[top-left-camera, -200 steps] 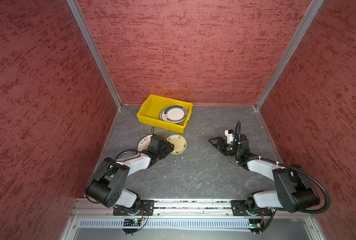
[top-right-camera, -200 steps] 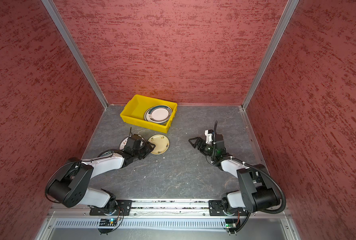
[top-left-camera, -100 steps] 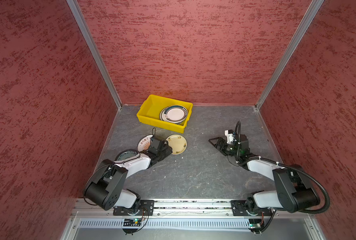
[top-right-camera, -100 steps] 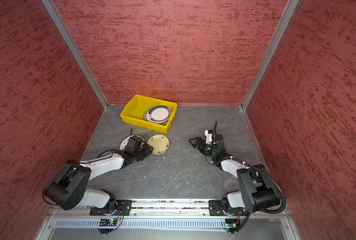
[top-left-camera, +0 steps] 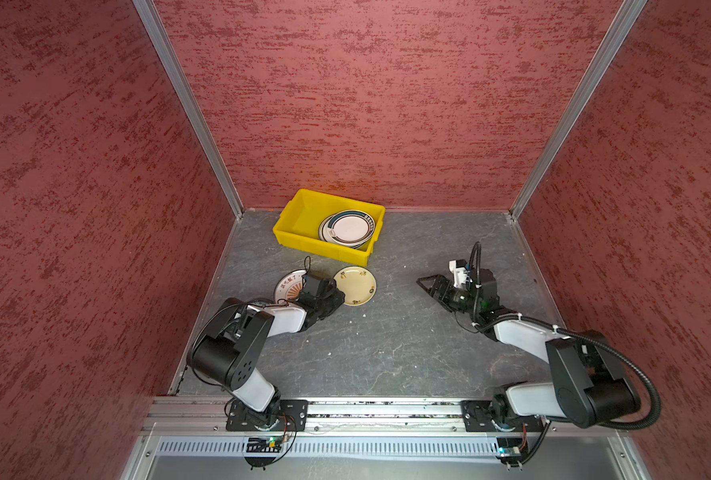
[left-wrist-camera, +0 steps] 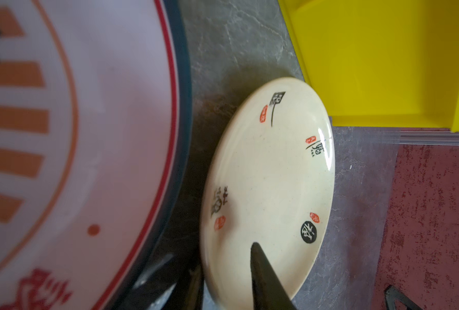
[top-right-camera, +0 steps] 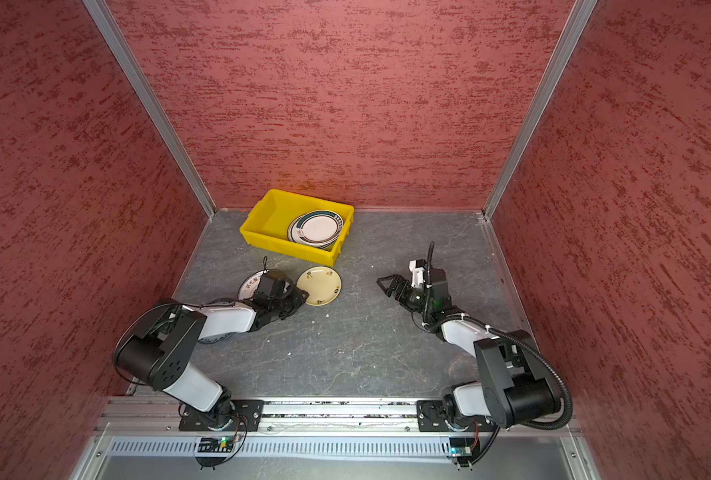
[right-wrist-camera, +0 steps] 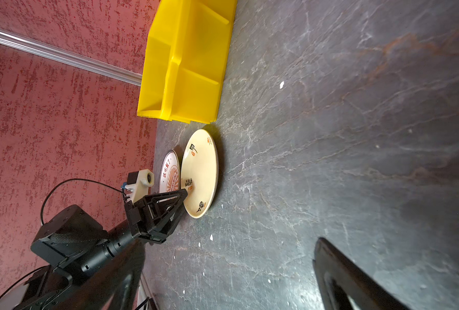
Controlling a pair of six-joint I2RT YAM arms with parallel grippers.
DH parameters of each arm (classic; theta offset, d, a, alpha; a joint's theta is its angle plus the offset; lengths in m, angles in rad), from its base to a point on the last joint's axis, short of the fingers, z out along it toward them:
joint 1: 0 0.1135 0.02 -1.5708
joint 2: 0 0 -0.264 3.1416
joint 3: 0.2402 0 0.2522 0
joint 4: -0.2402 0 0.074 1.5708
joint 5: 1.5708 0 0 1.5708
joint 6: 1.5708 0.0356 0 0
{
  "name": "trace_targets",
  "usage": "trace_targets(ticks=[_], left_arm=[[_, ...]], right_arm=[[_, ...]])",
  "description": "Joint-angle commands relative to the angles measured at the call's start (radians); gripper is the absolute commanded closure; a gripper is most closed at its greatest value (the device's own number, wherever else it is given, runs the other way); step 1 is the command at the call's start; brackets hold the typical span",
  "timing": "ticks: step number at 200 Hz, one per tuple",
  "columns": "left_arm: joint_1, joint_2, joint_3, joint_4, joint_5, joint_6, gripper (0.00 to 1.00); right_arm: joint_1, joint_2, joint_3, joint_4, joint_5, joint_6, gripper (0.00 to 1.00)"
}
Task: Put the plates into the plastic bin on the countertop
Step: 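Pinch the cream plate rim with left gripper and tilt it up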
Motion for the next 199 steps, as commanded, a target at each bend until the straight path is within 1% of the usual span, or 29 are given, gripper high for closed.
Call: trace_targets(ticks=[1, 20, 54, 79, 97, 106, 112, 144, 172, 199], left_arm=[[0.004, 0.053, -0.005, -0.015, 0.020, -0.019, 0.78], [0.004, 0.065, -0.005, -0.009, 0.024, -0.022, 0.85], [0.006, 0.071, -0.002, -0.020, 0.042, -0.010, 0.85], [0.008, 0.064, -0.005, -0.030, 0.037, -0.006, 0.88], [0.007, 0.055, -0.004, -0.035, 0.046, 0.005, 0.92], [0.007, 0.049, -0.005, -0.042, 0.050, 0.008, 0.98], [0.006, 0.042, -0.004, -0.046, 0.052, 0.011, 1.00], [0.004, 0.001, -0.009, -0.079, 0.038, 0.042, 1.00], [-0.049, -0.044, 0.035, -0.165, -0.043, 0.108, 1.00], [-0.074, -0.084, 0.043, -0.155, -0.062, 0.115, 1.00]], right_arm=[[0.000, -0.019, 0.006, -0.001, 0.017, -0.010, 0.01], [-0.001, -0.017, 0.006, -0.005, 0.020, -0.012, 0.01], [0.000, -0.001, 0.007, -0.001, 0.025, -0.012, 0.01], [0.000, 0.011, 0.015, 0.002, 0.014, -0.008, 0.01], [0.000, 0.009, 0.015, 0.003, 0.020, -0.008, 0.01], [0.000, 0.009, 0.018, 0.001, 0.022, -0.012, 0.01], [-0.001, 0.009, 0.020, -0.002, 0.022, -0.014, 0.01], [0.000, 0.014, 0.028, -0.011, 0.022, -0.018, 0.01], [0.000, 0.019, 0.029, -0.012, 0.023, -0.023, 0.01], [0.000, 0.017, 0.035, -0.020, 0.025, -0.026, 0.01]])
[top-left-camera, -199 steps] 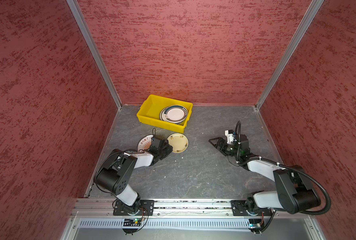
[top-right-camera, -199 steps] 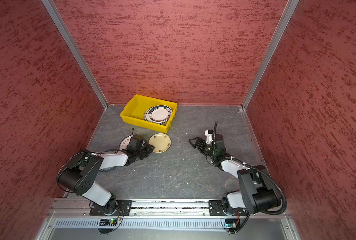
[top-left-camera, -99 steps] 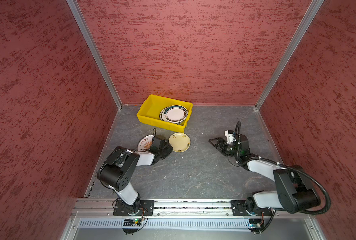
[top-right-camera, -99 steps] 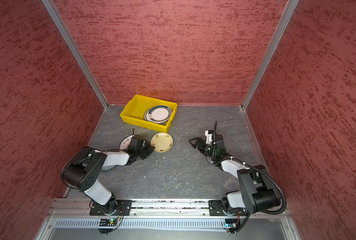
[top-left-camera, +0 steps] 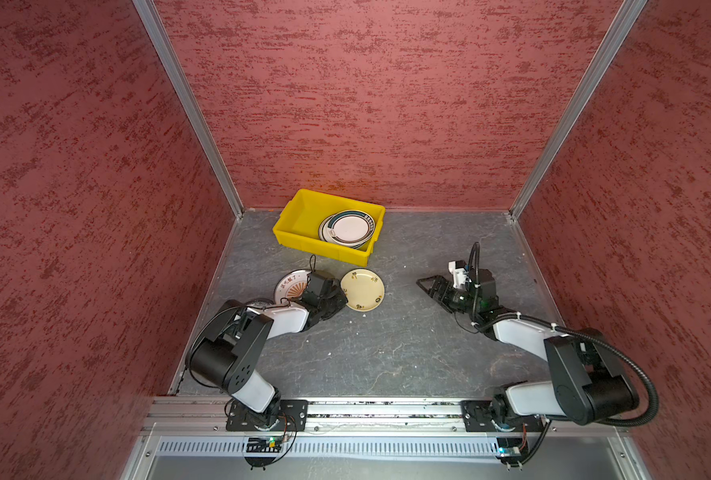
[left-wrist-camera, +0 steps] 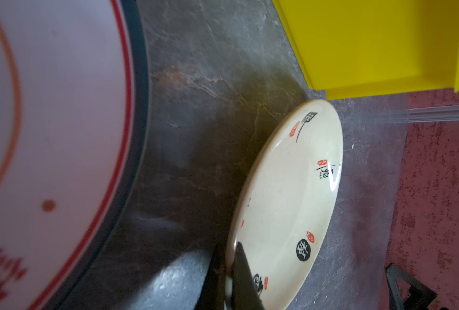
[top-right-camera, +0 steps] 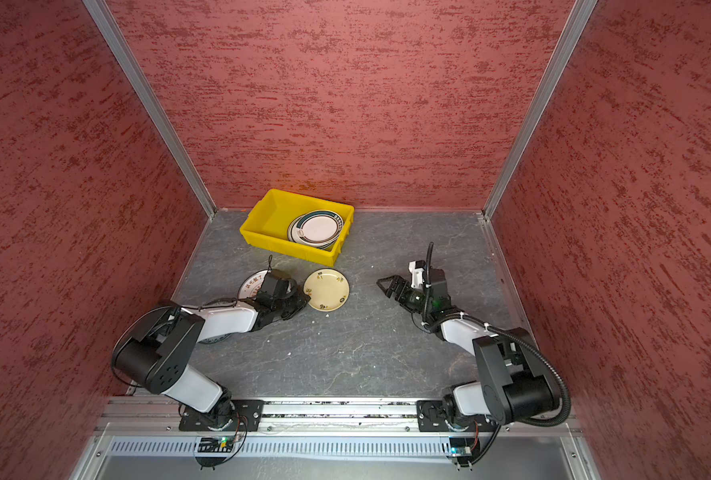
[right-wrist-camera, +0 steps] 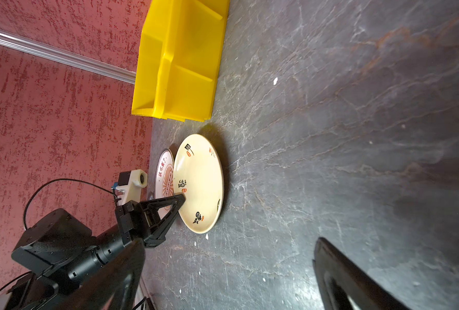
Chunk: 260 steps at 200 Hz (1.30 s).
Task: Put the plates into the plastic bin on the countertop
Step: 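Pinch the cream plate rim with left gripper and tilt it up, then carry the cream plate into the yellow bin and lower it with left gripper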
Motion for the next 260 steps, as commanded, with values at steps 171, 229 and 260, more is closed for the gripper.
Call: trace_targets(ticks=[171, 229, 260], left_arm=[[-0.078, -0.142, 0.216, -0.048, -0.155, 0.205, 1.00], [0.018, -0.007, 0.400, -0.022, -0.089, 0.248, 1.00], [0.076, 0.069, 0.513, -0.083, -0.092, 0.267, 1.00]], right_arm=[[-0.001, -0.220, 0.054, -0.199, 0.116, -0.119, 0.01], [0.000, -0.320, 0.029, -0.274, 0.175, -0.158, 0.01], [-0.001, -0.364, 0.012, -0.294, 0.205, -0.174, 0.01]])
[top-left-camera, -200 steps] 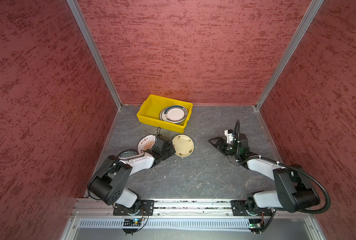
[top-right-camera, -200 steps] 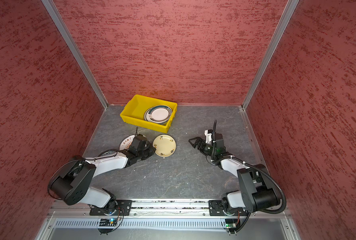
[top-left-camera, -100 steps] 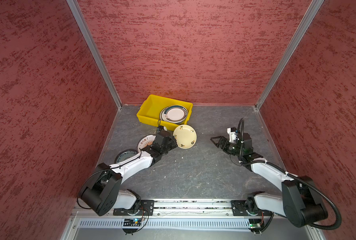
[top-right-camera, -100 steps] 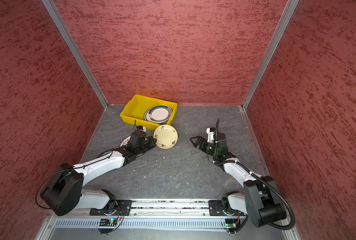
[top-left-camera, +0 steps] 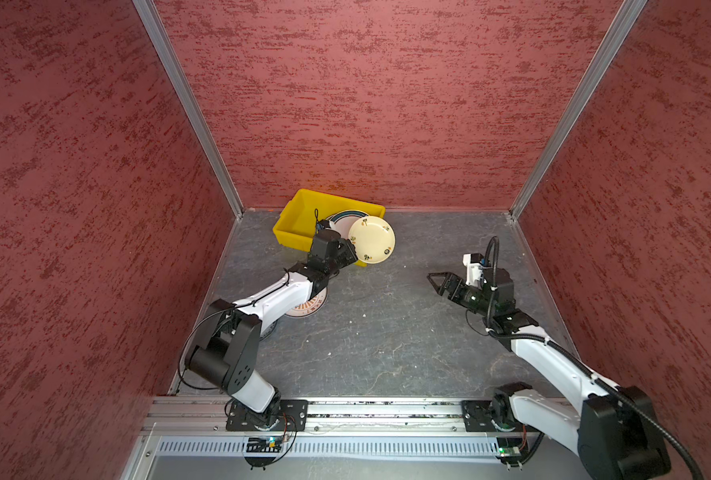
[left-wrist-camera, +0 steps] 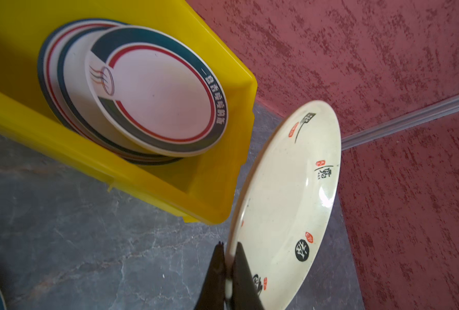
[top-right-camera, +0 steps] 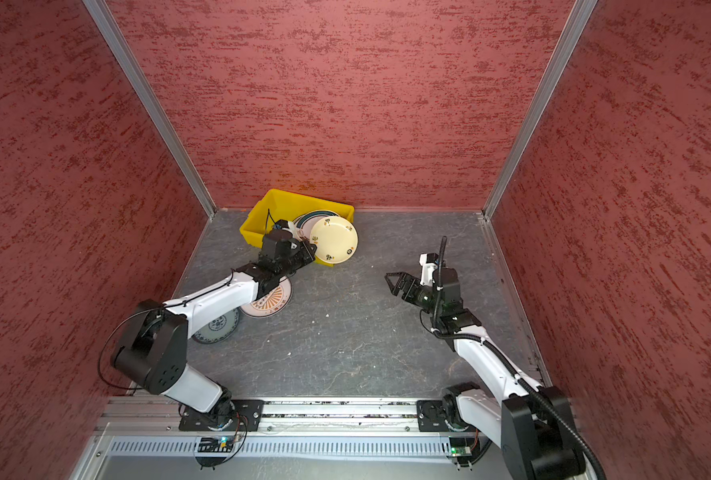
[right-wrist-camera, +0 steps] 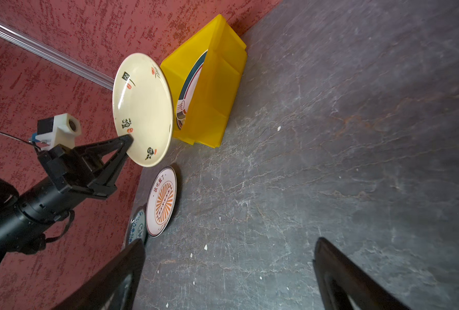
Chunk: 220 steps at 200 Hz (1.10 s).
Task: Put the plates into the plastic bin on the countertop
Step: 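Carry the cream plate into the yellow bin and lower it with left gripper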
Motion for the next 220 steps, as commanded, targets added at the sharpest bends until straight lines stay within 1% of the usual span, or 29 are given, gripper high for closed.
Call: trace_targets(ticks=[1, 24, 51, 77, 86, 111, 140, 183, 202, 220], left_arm=[[0.032, 0.039, 0.078, -0.010, 0.004, 0.041, 1.00], [0.041, 0.087, 0.154, -0.053, -0.062, 0.081, 1.00], [0.064, 0.161, 0.250, -0.100, -0.111, 0.139, 1.00], [0.090, 0.250, 0.358, -0.186, -0.188, 0.204, 1.00], [0.101, 0.274, 0.382, -0.195, -0.185, 0.205, 1.00], [0.115, 0.315, 0.389, -0.165, -0.175, 0.205, 1.00], [0.123, 0.393, 0.483, -0.238, -0.163, 0.216, 1.00], [0.123, 0.459, 0.544, -0.270, -0.147, 0.233, 1.00], [0.124, 0.491, 0.590, -0.313, -0.137, 0.251, 1.00], [0.124, 0.513, 0.631, -0.347, -0.115, 0.279, 0.88]], right_arm=[[-0.001, -0.033, -0.016, -0.031, 0.051, -0.034, 0.01], [0.000, -0.040, -0.009, -0.056, 0.079, -0.047, 0.01], [0.000, -0.048, -0.002, -0.077, 0.091, -0.055, 0.01], [0.000, -0.064, -0.006, -0.098, 0.104, -0.058, 0.01], [0.000, -0.069, -0.008, -0.104, 0.109, -0.058, 0.01], [-0.001, -0.083, -0.020, -0.104, 0.115, -0.055, 0.01], [0.000, -0.083, -0.033, -0.096, 0.111, -0.045, 0.01], [0.000, -0.091, -0.036, -0.121, 0.118, -0.049, 0.01], [0.000, -0.101, -0.040, -0.126, 0.116, -0.051, 0.01], [0.001, -0.110, -0.044, -0.131, 0.122, -0.053, 0.01]])
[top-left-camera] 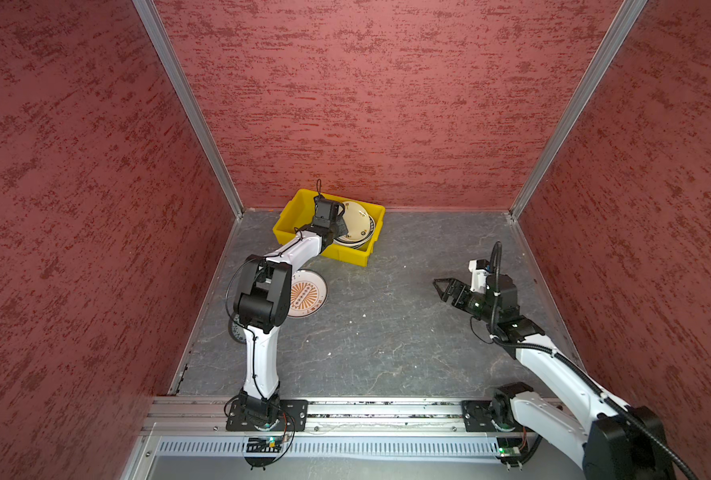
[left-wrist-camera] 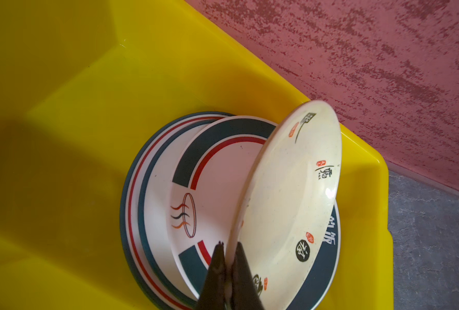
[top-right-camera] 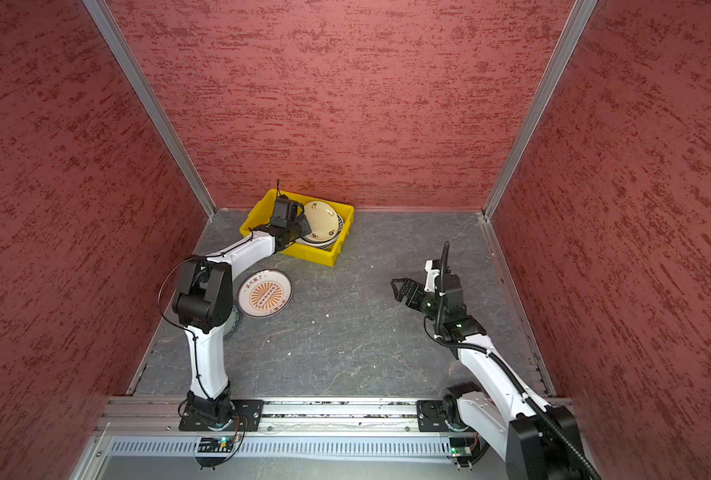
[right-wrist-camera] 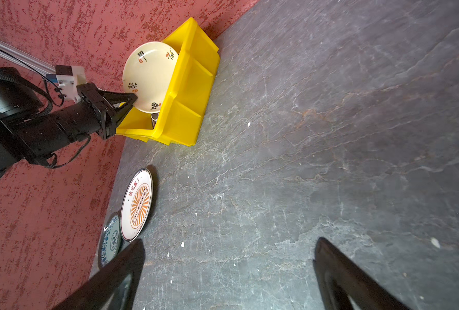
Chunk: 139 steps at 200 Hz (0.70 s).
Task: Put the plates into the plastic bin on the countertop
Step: 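Carry the cream plate into the yellow bin and lower it with left gripper, then open left gripper and withdraw it from the bin toward the table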
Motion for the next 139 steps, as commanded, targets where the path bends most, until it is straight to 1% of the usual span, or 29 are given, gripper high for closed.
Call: trace_targets(ticks=[1, 7, 26, 35, 43, 63, 71, 75, 77, 118, 139], left_arm=[[-0.001, 0.037, 0.058, -0.058, 0.035, 0.056, 0.87], [-0.002, 0.040, 0.065, -0.060, 0.041, 0.065, 0.81], [-0.002, 0.044, 0.073, -0.057, 0.044, 0.091, 0.67], [-0.001, 0.046, 0.080, -0.063, 0.044, 0.101, 0.57], [-0.002, 0.048, 0.088, -0.070, 0.044, 0.109, 0.45], [0.001, 0.032, 0.104, -0.128, 0.077, 0.098, 0.28], [0.000, 0.010, 0.086, -0.126, 0.082, 0.092, 0.14], [-0.001, -0.005, 0.071, -0.119, 0.082, 0.090, 0.02], [-0.001, -0.013, 0.063, -0.115, 0.083, 0.090, 0.00], [-0.001, -0.212, -0.153, -0.002, 0.054, 0.067, 0.00], [0.003, -0.321, -0.251, 0.024, 0.042, 0.042, 0.01]], right_arm=[[0.000, -0.027, -0.015, -0.014, 0.031, -0.016, 0.01], [0.000, -0.028, -0.016, -0.014, 0.033, -0.017, 0.01], [0.000, -0.028, -0.014, -0.023, 0.043, -0.019, 0.01], [0.000, -0.027, -0.013, -0.026, 0.045, -0.021, 0.01], [-0.001, -0.025, -0.011, -0.027, 0.044, -0.021, 0.01], [-0.002, -0.025, -0.008, -0.028, 0.042, -0.019, 0.01], [-0.001, -0.026, -0.007, -0.031, 0.044, -0.019, 0.01], [-0.001, -0.027, -0.006, -0.033, 0.045, -0.020, 0.01], [-0.002, -0.026, -0.006, -0.032, 0.044, -0.021, 0.01], [-0.001, -0.010, 0.000, -0.018, 0.042, -0.024, 0.01], [-0.002, 0.006, 0.007, -0.005, 0.036, -0.020, 0.01]])
